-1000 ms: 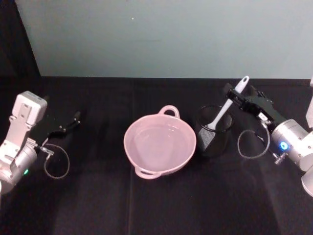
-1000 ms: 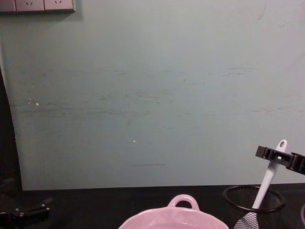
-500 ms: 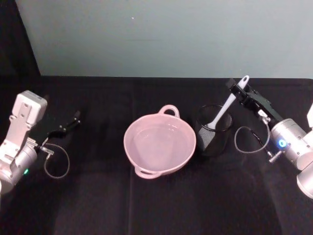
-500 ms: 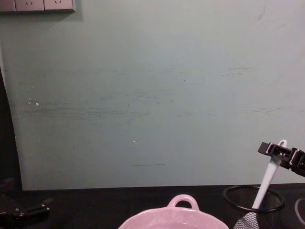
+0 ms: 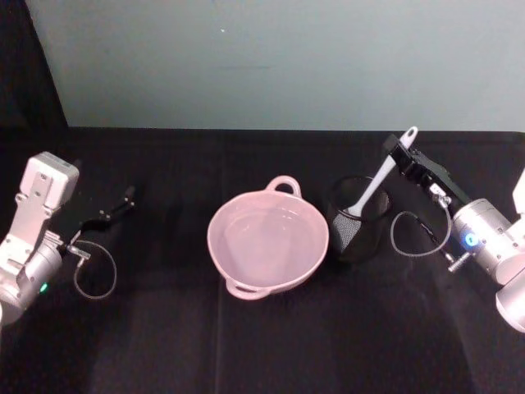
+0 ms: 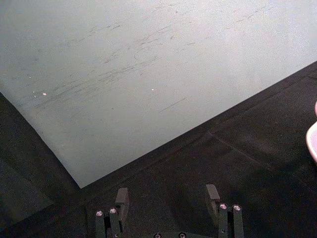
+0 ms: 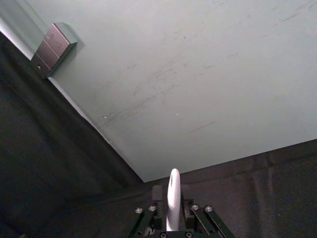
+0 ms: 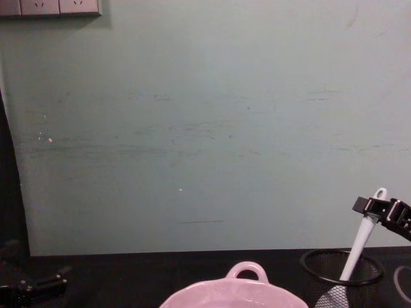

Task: Use the one hand to pick up the spoon and stir the clear water in the bowl.

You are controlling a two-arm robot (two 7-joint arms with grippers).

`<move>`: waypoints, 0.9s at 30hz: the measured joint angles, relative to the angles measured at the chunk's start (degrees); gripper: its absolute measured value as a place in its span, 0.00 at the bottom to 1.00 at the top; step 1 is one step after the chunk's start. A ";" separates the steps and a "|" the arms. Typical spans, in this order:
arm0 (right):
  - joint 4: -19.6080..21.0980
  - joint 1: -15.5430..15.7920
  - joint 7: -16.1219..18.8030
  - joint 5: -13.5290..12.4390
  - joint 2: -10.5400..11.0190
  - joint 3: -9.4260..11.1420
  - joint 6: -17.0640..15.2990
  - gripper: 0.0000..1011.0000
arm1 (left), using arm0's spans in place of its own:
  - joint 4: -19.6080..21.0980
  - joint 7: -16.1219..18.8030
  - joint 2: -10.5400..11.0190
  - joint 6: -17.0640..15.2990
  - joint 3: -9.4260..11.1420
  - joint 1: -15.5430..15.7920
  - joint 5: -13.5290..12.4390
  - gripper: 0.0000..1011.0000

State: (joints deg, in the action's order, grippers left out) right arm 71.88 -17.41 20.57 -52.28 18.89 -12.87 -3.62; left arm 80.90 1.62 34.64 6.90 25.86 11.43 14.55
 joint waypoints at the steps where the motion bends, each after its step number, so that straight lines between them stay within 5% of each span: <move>1: 0.01 -0.02 0.00 -0.03 0.06 -0.06 0.06 0.25 | 0.00 0.00 0.00 0.00 0.00 0.00 0.00 1.00; 4: 0.21 -0.12 0.00 -0.04 0.36 -0.37 0.35 0.15 | 0.00 0.00 0.00 0.00 0.00 0.00 0.00 1.00; 11: 1.65 -0.12 -0.37 0.84 1.30 -0.97 1.10 0.12 | 0.00 0.00 0.00 0.00 0.00 0.00 0.00 1.00; 27: 15.90 -0.52 -2.91 12.81 7.94 -4.34 -0.27 0.12 | 0.00 0.00 0.00 0.00 0.00 0.00 0.00 1.00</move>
State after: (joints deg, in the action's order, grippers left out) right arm 87.78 -17.93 17.66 -39.47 26.83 -17.22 -3.90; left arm 80.90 1.62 34.65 6.90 25.86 11.43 14.54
